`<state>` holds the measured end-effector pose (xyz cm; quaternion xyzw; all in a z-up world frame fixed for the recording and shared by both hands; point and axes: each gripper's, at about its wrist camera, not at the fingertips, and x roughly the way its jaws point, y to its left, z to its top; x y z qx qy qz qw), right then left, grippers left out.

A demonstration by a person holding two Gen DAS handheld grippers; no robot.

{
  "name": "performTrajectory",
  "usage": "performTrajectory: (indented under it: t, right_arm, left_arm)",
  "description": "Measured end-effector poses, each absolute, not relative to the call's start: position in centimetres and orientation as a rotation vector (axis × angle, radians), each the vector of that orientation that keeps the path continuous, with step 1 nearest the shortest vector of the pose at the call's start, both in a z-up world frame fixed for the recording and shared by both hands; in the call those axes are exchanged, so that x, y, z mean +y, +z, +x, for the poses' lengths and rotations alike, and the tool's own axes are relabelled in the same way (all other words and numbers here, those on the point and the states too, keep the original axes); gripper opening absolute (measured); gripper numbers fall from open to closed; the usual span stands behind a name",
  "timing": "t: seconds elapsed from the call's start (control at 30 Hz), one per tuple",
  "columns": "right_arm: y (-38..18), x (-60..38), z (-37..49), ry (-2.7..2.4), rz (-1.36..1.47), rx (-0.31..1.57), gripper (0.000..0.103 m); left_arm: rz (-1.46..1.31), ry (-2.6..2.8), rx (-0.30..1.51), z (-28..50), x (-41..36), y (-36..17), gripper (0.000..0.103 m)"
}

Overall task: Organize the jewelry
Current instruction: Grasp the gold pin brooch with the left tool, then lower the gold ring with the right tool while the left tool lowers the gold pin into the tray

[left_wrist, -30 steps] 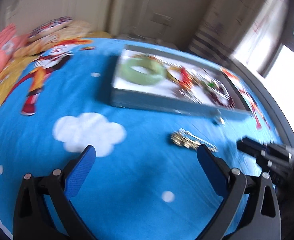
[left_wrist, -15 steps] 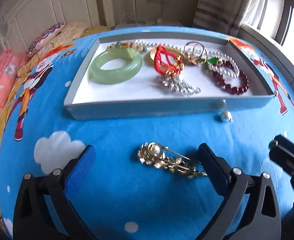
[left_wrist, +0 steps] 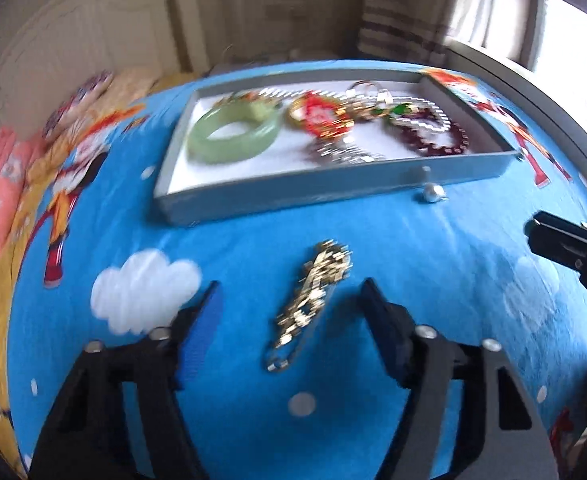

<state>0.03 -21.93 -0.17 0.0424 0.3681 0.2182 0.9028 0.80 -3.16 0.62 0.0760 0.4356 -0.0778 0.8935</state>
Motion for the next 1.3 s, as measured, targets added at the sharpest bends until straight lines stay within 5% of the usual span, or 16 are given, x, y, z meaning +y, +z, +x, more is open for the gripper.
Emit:
performTrajectory:
  t: [0.03, 0.1, 0.6, 1.17, 1.3]
  right_arm:
    - [-0.2, -22.0, 0.1, 0.451, 0.09, 0.762, 0.023]
    - [-0.2, -22.0, 0.1, 0.451, 0.09, 0.765, 0.023]
    - [3.0, -18.4, 4.2, 0.471, -0.019, 0.69, 0.023]
    - [0.5, -14.6, 11.5, 0.428, -0.087, 0.736, 0.025]
    - [0.8, -15.0, 11.3, 0.429, -0.056, 0.729, 0.035]
  left_arm:
    - [0.162, -0.218, 0.902, 0.6, -3.6, 0.7, 0.025]
    - [0.206, -0.24, 0.895, 0.1, -4.5, 0.8, 0.013]
    - [0.131, -0.219, 0.776, 4.9, -3.1, 5.6, 0.013]
    - [0.163, -0.146, 0.801, 10.4, -3.0, 3.4, 0.014]
    - [0.158, -0.132, 0.783, 10.1, -3.0, 3.7, 0.037]
